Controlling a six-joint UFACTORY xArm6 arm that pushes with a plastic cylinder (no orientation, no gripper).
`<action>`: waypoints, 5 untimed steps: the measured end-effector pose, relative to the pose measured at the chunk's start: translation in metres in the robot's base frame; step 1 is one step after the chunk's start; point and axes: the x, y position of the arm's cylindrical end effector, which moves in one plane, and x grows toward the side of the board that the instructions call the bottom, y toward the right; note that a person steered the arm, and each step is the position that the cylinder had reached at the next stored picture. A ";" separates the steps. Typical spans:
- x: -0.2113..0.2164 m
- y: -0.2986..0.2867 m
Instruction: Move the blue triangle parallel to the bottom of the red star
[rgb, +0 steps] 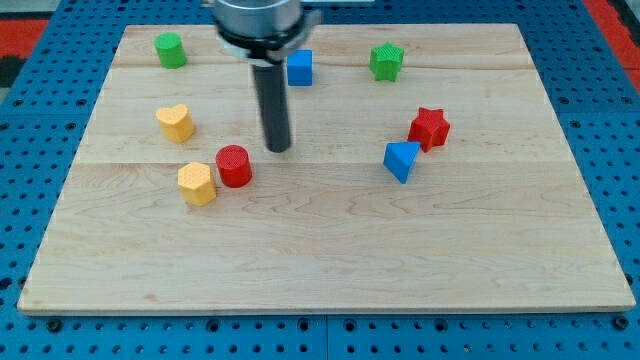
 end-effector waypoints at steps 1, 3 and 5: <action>0.011 0.082; -0.001 0.143; 0.042 0.164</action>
